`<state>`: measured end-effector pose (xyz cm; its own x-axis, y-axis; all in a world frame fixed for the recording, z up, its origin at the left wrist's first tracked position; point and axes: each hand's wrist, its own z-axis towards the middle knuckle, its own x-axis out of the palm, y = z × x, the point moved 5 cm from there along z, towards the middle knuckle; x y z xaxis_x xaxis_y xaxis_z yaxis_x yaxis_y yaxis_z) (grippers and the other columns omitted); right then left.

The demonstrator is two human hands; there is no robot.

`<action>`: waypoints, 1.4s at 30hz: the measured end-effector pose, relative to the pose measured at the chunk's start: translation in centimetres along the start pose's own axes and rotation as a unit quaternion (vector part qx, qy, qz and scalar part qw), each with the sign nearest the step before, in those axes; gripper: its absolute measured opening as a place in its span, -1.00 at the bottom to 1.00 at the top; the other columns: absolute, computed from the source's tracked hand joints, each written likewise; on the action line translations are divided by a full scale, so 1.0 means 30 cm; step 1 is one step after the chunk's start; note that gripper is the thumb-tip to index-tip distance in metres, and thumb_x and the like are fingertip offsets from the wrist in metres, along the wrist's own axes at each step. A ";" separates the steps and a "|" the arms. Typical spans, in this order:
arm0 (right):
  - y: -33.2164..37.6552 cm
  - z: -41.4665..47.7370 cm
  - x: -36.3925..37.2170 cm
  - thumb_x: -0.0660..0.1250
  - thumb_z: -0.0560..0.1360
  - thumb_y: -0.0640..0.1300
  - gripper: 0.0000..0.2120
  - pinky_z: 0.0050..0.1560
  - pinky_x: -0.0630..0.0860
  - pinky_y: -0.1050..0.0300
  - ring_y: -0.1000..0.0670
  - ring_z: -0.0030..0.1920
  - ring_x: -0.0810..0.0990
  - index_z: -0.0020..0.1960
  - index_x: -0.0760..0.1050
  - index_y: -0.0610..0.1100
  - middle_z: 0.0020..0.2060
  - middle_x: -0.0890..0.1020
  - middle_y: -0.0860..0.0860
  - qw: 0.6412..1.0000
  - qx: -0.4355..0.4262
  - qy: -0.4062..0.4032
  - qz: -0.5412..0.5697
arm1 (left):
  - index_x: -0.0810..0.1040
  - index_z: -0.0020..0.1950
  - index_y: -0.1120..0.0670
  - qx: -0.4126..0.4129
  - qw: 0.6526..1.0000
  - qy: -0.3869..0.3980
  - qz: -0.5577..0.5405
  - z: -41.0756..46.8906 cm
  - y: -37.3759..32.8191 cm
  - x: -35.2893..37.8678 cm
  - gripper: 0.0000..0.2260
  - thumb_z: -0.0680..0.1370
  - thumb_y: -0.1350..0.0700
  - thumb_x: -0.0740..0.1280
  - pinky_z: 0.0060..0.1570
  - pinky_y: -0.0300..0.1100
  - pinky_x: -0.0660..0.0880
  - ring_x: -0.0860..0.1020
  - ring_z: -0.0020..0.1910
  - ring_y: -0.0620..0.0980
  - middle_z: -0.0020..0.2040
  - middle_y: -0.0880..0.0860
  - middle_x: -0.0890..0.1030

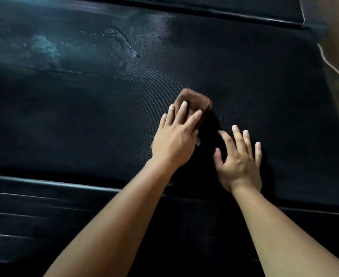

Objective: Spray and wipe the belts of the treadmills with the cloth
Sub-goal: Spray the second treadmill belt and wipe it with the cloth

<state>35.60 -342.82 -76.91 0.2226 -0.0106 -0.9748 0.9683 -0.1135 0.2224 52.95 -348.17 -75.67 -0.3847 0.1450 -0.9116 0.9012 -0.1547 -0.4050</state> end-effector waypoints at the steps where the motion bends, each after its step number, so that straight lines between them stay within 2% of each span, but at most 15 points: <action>1: 0.001 -0.001 -0.001 -0.01 0.51 0.20 -0.45 0.55 -0.14 -0.20 -0.07 0.59 0.01 0.49 0.23 0.20 0.59 0.13 0.03 1.000 0.001 -0.002 0.003 | 0.19 0.58 -0.23 -0.003 1.000 -0.002 -0.003 -0.069 0.017 0.001 -0.51 0.66 -0.07 0.18 0.55 0.05 0.01 0.00 0.62 0.16 0.65 0.01 0.07; 5: 0.004 -0.007 -0.006 0.03 0.53 0.19 -0.48 0.55 -0.11 -0.22 -0.09 0.59 0.04 0.48 0.24 0.20 0.58 0.16 0.02 1.000 -0.004 -0.014 0.001 | 0.30 0.55 -0.17 -0.069 0.996 -0.028 0.042 -0.282 0.211 -0.057 -0.49 0.57 -0.12 0.18 0.50 0.21 0.14 0.17 0.58 0.23 0.61 0.02 0.22; 7: 0.006 -0.007 -0.006 0.04 0.53 0.19 -0.49 0.55 -0.11 -0.22 -0.09 0.59 0.05 0.48 0.25 0.20 0.58 0.16 0.02 1.000 -0.005 -0.015 0.000 | 0.32 0.54 -0.13 -0.124 0.990 -0.036 0.062 -0.316 0.325 -0.113 -0.49 0.58 -0.11 0.19 0.51 0.26 0.07 0.14 0.58 0.25 0.61 0.05 0.23; 10: 0.004 -0.004 -0.003 0.02 0.53 0.19 -0.48 0.55 -0.12 -0.21 -0.08 0.59 0.04 0.48 0.24 0.21 0.58 0.15 0.03 1.000 -0.001 -0.010 0.006 | 0.31 0.52 -0.06 -0.179 0.981 -0.043 0.058 -0.256 0.431 -0.174 -0.51 0.59 -0.02 0.26 0.54 0.20 -0.04 0.03 0.61 0.22 0.62 0.09 0.19; 13: 0.006 -0.005 -0.004 0.01 0.52 0.20 -0.48 0.55 -0.12 -0.21 -0.07 0.59 0.03 0.48 0.23 0.22 0.59 0.14 0.04 1.000 0.000 -0.008 0.005 | 0.29 0.50 -0.01 -0.185 0.981 -0.060 0.026 -0.094 0.466 -0.208 -0.51 0.58 -0.03 0.27 0.56 0.13 0.01 0.02 0.61 0.21 0.63 0.14 0.13; 16: 0.007 -0.005 -0.005 0.02 0.53 0.19 -0.49 0.55 -0.12 -0.21 -0.08 0.59 0.03 0.47 0.23 0.21 0.58 0.15 0.04 1.000 -0.001 -0.010 0.003 | 0.06 0.62 -0.12 -0.164 0.984 -0.044 0.047 0.101 0.442 -0.195 -0.39 0.61 -0.16 0.20 0.58 0.03 -0.04 -0.03 0.62 0.18 0.65 0.14 0.01; 18: 0.009 -0.006 -0.003 0.02 0.54 0.18 -0.50 0.55 -0.11 -0.21 -0.07 0.59 0.03 0.48 0.23 0.21 0.58 0.15 0.04 1.000 -0.001 -0.008 0.000 | -0.06 0.63 -0.19 -0.133 0.988 -0.017 0.070 0.217 0.378 -0.165 -0.38 0.62 -0.19 0.13 0.58 0.03 -0.06 -0.07 0.63 0.18 0.65 0.13 -0.04; 21: 0.008 -0.008 -0.003 0.01 0.54 0.19 -0.50 0.55 -0.11 -0.22 -0.07 0.59 0.01 0.48 0.21 0.22 0.59 0.14 0.05 1.000 0.000 -0.005 -0.005 | -0.04 0.63 -0.21 -0.059 0.995 0.015 0.075 0.298 0.223 -0.103 -0.43 0.65 -0.17 0.09 0.58 0.05 -0.05 -0.08 0.62 0.20 0.65 0.12 -0.04; 25: 0.004 -0.006 -0.002 -0.03 0.53 0.20 -0.47 0.55 -0.13 -0.21 -0.06 0.60 -0.02 0.49 0.20 0.20 0.59 0.11 0.05 1.000 0.000 0.004 -0.007 | 0.04 0.61 -0.24 0.045 0.995 0.026 0.081 0.180 0.034 -0.031 -0.48 0.67 -0.13 0.12 0.56 0.07 0.03 -0.03 0.62 0.23 0.66 0.08 0.01; 30: 0.001 -0.003 -0.001 -0.01 0.52 0.20 -0.46 0.55 -0.13 -0.21 -0.06 0.59 -0.01 0.49 0.21 0.20 0.59 0.11 0.05 1.000 0.000 0.000 0.000 | 0.11 0.58 -0.30 0.076 0.996 0.019 0.048 -0.135 0.032 0.000 -0.53 0.67 -0.13 0.11 0.54 0.06 0.08 0.03 0.62 0.17 0.64 0.02 0.10; 33: 0.003 -0.006 -0.001 0.02 0.53 0.18 -0.49 0.55 -0.13 -0.21 -0.08 0.59 0.02 0.48 0.22 0.21 0.59 0.13 0.03 1.000 -0.001 -0.008 0.004 | 0.19 0.57 -0.27 0.031 0.997 -0.009 0.065 -0.273 0.158 -0.016 -0.53 0.64 -0.15 0.08 0.49 0.10 0.20 0.16 0.59 0.20 0.62 0.02 0.19; 35: 0.005 -0.007 -0.003 0.02 0.53 0.19 -0.49 0.55 -0.12 -0.21 -0.09 0.59 0.03 0.47 0.23 0.21 0.59 0.14 0.03 1.000 -0.002 -0.011 0.003 | 0.22 0.58 -0.22 -0.008 0.997 -0.020 0.077 -0.306 0.256 -0.043 -0.52 0.63 -0.15 0.05 0.51 0.15 0.20 0.17 0.58 0.23 0.61 0.07 0.21; 37: 0.006 -0.006 -0.005 0.01 0.52 0.19 -0.49 0.55 -0.12 -0.22 -0.09 0.59 0.03 0.47 0.23 0.21 0.59 0.14 0.03 1.000 -0.002 -0.010 0.006 | 0.20 0.59 -0.19 -0.055 0.995 -0.034 0.078 -0.297 0.339 -0.083 -0.53 0.65 -0.13 0.06 0.55 0.14 0.13 0.11 0.59 0.25 0.62 0.11 0.18; 40: 0.007 -0.007 -0.005 0.00 0.51 0.20 -0.48 0.55 -0.12 -0.22 -0.08 0.59 0.03 0.46 0.23 0.22 0.58 0.15 0.04 1.000 0.000 -0.010 0.005 | 0.18 0.60 -0.17 -0.143 0.986 -0.051 0.063 -0.225 0.409 -0.137 -0.54 0.69 -0.06 0.13 0.57 0.03 -0.02 0.01 0.61 0.28 0.64 0.12 0.11; 42: 0.007 -0.006 -0.004 0.01 0.52 0.20 -0.49 0.55 -0.12 -0.21 -0.07 0.59 0.02 0.46 0.23 0.23 0.59 0.14 0.04 1.000 0.001 -0.008 0.005 | 0.14 0.61 -0.17 -0.179 0.980 -0.059 0.057 -0.142 0.416 -0.158 -0.53 0.69 -0.05 0.12 0.57 -0.02 -0.08 -0.02 0.61 0.28 0.65 0.12 0.06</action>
<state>35.81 -342.66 -76.74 0.2311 -0.0271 -0.9725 0.9658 -0.1146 0.2327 66.87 -346.64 -76.10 -0.2786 0.0299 -0.9599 0.9439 0.1930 -0.2680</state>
